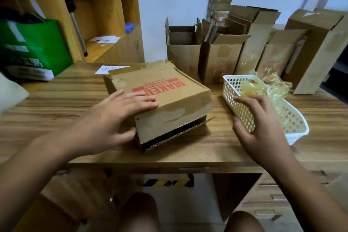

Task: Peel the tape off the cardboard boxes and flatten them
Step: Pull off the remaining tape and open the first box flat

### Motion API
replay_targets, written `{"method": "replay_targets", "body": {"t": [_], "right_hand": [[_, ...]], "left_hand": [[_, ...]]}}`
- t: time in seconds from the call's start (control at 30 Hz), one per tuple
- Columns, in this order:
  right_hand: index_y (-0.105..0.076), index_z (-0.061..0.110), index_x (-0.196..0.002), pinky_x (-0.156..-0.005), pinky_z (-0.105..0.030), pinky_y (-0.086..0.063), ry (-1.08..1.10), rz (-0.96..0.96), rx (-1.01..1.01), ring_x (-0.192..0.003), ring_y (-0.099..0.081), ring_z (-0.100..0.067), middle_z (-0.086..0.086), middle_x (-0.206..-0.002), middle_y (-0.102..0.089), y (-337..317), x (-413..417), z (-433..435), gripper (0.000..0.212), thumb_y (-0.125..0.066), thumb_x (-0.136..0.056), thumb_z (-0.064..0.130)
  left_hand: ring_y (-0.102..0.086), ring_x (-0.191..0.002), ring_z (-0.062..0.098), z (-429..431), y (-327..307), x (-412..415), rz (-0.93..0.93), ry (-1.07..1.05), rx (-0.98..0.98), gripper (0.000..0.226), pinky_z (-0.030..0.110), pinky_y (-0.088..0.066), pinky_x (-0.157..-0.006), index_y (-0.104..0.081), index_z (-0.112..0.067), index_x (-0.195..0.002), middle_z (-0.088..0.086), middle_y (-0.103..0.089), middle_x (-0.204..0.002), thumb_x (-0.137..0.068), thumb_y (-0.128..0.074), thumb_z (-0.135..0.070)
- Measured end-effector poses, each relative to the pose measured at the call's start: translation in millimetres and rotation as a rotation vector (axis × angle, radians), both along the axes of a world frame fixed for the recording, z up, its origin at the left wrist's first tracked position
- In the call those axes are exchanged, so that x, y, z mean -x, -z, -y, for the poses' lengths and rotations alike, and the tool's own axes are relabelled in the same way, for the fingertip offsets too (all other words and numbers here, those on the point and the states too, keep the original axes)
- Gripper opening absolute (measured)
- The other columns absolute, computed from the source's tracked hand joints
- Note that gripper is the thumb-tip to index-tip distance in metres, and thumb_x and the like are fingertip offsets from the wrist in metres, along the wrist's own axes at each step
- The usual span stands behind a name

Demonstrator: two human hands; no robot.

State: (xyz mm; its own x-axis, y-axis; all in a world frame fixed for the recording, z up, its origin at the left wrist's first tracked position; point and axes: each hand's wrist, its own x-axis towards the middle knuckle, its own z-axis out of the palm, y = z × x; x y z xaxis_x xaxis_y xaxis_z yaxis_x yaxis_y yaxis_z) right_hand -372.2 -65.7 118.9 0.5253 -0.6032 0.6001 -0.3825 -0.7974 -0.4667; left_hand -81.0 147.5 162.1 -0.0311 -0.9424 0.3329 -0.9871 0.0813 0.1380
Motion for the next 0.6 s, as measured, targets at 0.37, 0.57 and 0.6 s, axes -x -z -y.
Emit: {"method": "replay_targets", "body": {"t": [0.37, 0.57, 0.6], "right_hand": [[-0.022, 0.034, -0.16, -0.122, -0.039, -0.03, -0.242, -0.379, 0.167, -0.151, -0.028, -0.02, 0.005, -0.168, -0.017, -6, -70, 23, 0.094, -0.077, -0.086, 0.019], [-0.035, 0.023, -0.156, -0.114, -0.039, -0.039, -0.21, -0.373, 0.31, -0.139, -0.044, -0.028, -0.009, -0.156, -0.04, -6, -70, 22, 0.095, -0.086, -0.076, 0.022], [-0.038, 0.021, -0.155, -0.113, -0.04, -0.04, -0.211, -0.363, 0.322, -0.138, -0.046, -0.029, -0.01, -0.155, -0.042, -6, -68, 22, 0.093, -0.087, -0.075, 0.022]], "left_hand": [[-0.027, -0.149, 0.011, -13, 35, -2, 0.133, -0.07, 0.235, 0.067, 0.038, -0.035, -0.117, -0.038, -0.026, -0.154, -0.007, -0.034, -0.161, -0.093, -0.058, -0.004], [-0.022, -0.151, 0.012, -9, 46, -6, 0.171, -0.107, 0.264, 0.069, 0.024, -0.021, -0.122, -0.032, -0.025, -0.156, -0.004, -0.027, -0.164, -0.094, -0.055, -0.004], [-0.022, -0.151, 0.01, -9, 46, -8, 0.168, -0.104, 0.259, 0.072, 0.024, -0.023, -0.121, -0.03, -0.027, -0.157, -0.006, -0.025, -0.164, -0.093, -0.057, -0.006]]}}
